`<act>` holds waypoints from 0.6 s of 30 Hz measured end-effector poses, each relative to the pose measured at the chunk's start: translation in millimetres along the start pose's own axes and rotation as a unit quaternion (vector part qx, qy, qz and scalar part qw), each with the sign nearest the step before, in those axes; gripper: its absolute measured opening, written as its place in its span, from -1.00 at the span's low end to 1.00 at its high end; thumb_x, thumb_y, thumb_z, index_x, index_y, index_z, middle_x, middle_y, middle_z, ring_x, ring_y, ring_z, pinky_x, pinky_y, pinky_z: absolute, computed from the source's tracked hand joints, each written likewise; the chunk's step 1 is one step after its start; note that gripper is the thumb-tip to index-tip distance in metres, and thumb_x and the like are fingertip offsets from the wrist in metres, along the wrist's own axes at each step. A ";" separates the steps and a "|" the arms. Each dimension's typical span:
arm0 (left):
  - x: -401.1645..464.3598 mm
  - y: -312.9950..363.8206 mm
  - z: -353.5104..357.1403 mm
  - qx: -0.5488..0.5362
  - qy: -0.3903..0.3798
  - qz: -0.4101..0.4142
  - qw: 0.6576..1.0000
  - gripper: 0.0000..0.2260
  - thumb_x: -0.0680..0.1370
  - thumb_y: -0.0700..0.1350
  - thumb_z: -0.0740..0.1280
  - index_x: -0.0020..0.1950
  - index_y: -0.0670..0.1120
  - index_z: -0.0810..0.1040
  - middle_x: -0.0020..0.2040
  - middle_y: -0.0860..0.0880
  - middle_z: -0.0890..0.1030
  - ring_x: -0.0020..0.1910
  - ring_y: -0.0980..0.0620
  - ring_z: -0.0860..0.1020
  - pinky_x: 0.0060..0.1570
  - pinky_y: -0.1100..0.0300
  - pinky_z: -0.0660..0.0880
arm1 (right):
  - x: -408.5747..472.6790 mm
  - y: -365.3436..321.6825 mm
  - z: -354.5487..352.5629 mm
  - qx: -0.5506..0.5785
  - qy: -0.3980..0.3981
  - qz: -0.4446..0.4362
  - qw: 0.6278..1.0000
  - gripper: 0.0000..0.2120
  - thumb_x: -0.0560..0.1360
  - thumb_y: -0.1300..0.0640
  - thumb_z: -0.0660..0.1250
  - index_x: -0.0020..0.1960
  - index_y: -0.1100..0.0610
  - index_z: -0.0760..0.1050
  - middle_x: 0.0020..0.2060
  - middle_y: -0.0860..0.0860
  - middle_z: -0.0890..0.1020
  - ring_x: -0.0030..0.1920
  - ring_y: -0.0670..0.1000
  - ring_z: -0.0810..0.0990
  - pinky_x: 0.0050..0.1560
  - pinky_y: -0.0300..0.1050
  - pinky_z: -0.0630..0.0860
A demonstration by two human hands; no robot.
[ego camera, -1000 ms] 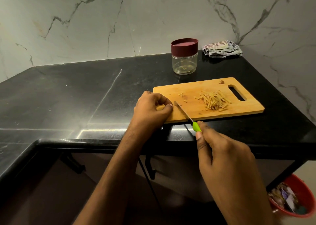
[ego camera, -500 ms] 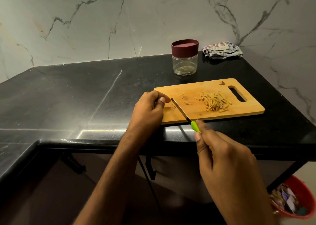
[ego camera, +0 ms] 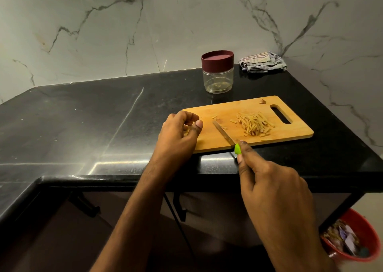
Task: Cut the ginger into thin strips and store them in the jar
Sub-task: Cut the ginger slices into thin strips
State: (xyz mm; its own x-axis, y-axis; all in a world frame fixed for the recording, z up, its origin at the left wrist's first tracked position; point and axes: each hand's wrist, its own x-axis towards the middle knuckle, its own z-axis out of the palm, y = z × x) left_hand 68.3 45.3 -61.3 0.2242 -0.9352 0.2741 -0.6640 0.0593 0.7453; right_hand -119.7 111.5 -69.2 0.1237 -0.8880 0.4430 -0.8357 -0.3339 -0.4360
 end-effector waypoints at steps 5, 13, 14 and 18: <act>0.0 2.0 -0.5 0.043 -0.024 0.012 0.999 -0.73 0.60 0.17 0.30 0.24 0.10 0.53 0.17 0.12 0.46 0.24 0.03 0.42 0.32 -0.15 0.38 | 5.2 6.2 -7.9 -0.017 0.016 0.022 0.999 -0.54 0.59 -0.08 0.05 0.48 -0.08 0.26 -0.35 -0.08 0.50 -0.35 -0.08 0.50 -0.38 -0.14 0.51; 0.3 2.5 1.0 0.058 -0.024 0.016 0.998 -0.67 0.65 0.06 0.26 0.39 0.00 0.47 0.37 0.08 0.43 0.33 0.06 0.43 0.35 -0.06 0.43 | 18.8 -7.8 1.2 -0.043 0.001 -0.038 0.998 -0.60 0.59 -0.10 0.10 0.37 -0.03 0.43 -0.46 -0.10 0.50 -0.49 -0.12 0.44 -0.55 -0.28 0.30; 0.1 3.2 1.5 0.059 -0.023 0.016 0.998 -0.67 0.66 0.04 0.26 0.40 -0.02 0.46 0.38 0.07 0.43 0.33 0.07 0.44 0.33 -0.02 0.44 | 21.3 -10.1 2.5 -0.053 0.006 -0.042 0.998 -0.61 0.60 -0.11 0.10 0.37 -0.05 0.43 -0.45 -0.09 0.52 -0.48 -0.10 0.48 -0.53 -0.25 0.34; -1.0 3.0 1.5 0.073 -0.028 0.023 0.997 -0.65 0.65 0.05 0.26 0.43 0.00 0.43 0.39 0.08 0.44 0.33 0.05 0.44 0.34 -0.05 0.43 | 28.5 -12.8 6.1 -0.057 0.004 -0.035 0.998 -0.58 0.63 -0.11 0.04 0.47 -0.11 0.21 -0.30 -0.09 0.54 -0.34 -0.10 0.50 -0.42 -0.22 0.36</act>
State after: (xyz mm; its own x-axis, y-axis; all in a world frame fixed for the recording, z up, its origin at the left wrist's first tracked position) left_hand 65.1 45.9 -60.2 0.1546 -0.9507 0.2689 -0.7703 0.0544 0.6353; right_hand -102.2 88.5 -55.8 0.1796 -0.8616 0.4748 -0.8809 -0.3557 -0.3121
